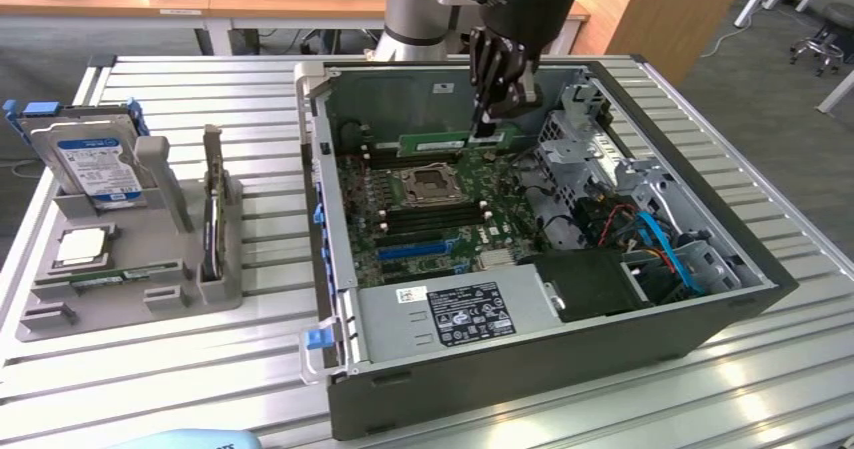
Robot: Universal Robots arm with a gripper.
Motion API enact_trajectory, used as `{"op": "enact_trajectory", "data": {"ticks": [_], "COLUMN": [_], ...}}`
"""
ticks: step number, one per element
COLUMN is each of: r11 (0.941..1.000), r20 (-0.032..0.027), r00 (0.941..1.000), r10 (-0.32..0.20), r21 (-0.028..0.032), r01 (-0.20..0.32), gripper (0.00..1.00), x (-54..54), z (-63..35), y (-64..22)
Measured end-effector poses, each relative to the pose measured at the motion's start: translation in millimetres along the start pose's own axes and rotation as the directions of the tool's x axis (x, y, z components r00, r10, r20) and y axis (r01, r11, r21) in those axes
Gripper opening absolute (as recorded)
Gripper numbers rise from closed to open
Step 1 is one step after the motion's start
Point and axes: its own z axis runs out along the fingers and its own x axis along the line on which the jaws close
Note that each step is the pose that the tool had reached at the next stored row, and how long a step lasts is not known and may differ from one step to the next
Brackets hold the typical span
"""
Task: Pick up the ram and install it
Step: 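Insert the ram into the slot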
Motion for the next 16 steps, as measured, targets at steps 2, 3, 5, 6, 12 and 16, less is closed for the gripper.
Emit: {"op": "enact_trajectory", "data": {"ticks": [2,3,5,6,12,16], "r11": [1.0000,1.0000,1.0000,1.0000,1.0000,1.0000], "r20": [0.0000,0.0001,0.0001,0.0002,0.0004,0.0005], "r00": [1.0000,1.0000,1.0000,1.0000,1.0000,1.0000], "r10": [0.001,0.002,0.003,0.003,0.006,0.008], "r21": [-0.0005,-0.0006,-0.0010,-0.0011,-0.0020,-0.0023], "r01": [-0.001,-0.002,-0.003,-0.003,-0.006,-0.008], "gripper": [0.12,0.12,0.12,0.12,0.12,0.12], "x": [0.0,0.0,0.0,0.0,0.1,0.1], "z": [0.9,1.3,2.0,2.4,4.5,6.7], "y": [0.0,0.0,-0.1,-0.1,-0.2,-0.3]}}
